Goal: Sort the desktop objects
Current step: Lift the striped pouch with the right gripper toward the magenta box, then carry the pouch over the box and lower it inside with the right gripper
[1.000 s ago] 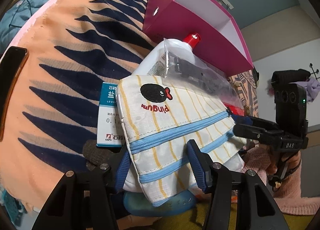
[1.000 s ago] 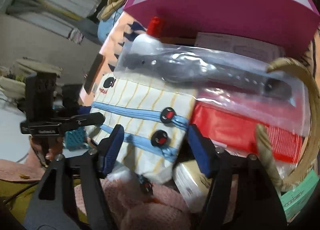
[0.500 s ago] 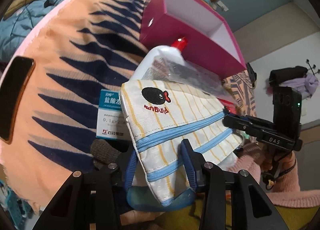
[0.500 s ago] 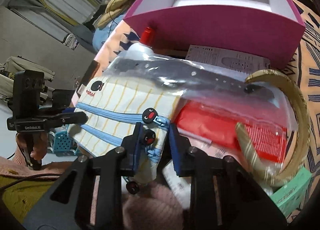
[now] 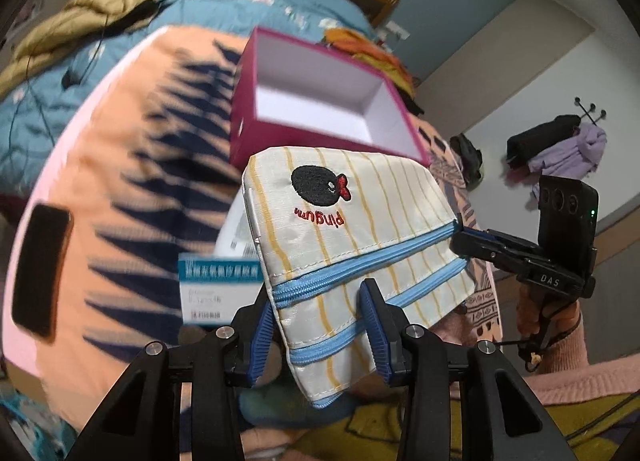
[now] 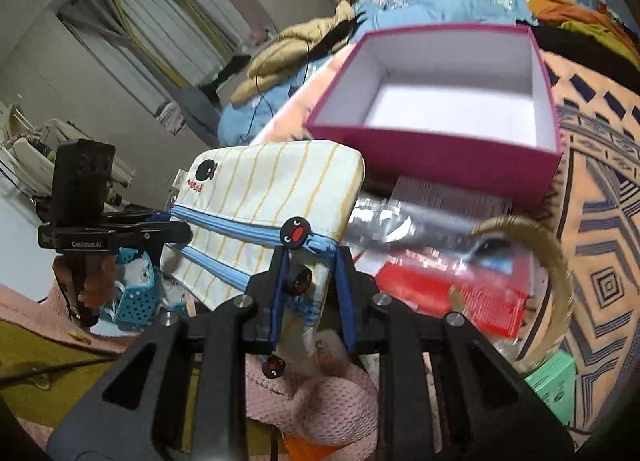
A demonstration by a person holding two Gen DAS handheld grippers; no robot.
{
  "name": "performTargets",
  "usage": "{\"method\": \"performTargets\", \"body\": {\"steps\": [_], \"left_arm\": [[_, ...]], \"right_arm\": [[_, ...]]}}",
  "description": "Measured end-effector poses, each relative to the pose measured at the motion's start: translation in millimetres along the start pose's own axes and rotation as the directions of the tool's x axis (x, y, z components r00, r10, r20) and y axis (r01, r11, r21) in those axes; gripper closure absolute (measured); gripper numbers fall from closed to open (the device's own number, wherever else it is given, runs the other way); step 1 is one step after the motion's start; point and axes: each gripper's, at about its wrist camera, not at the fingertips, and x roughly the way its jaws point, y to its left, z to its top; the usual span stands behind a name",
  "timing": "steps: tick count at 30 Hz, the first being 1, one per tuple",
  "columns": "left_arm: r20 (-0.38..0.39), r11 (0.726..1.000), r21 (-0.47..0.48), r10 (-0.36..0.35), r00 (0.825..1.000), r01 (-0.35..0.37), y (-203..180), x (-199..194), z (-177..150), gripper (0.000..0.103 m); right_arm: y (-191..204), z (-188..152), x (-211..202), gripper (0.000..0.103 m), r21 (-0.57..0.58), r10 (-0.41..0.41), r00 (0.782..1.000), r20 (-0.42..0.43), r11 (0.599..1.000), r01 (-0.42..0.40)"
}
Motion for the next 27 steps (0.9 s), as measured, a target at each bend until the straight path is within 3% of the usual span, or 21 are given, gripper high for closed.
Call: {"method": "performTargets", "body": {"steps": [13, 27], "left_arm": [[0.059, 0.997, 0.058, 0.044, 0.997, -0.047, -11.5, 17.3, 53.1, 0.062], [0.069, 0.985, 0.135, 0.097, 0.993, -0.105, -26.5, 39.8, 104.1, 0.062]], "right_arm": [[-17.5, 31.6, -18.2, 0.077, 0.026, -0.037, 0.994, 0.108, 0.999, 0.034], [-42.9, 64.2, -26.0, 0.077, 0.077, -0.063, 0.985, 0.16, 0.996, 0.051]]}}
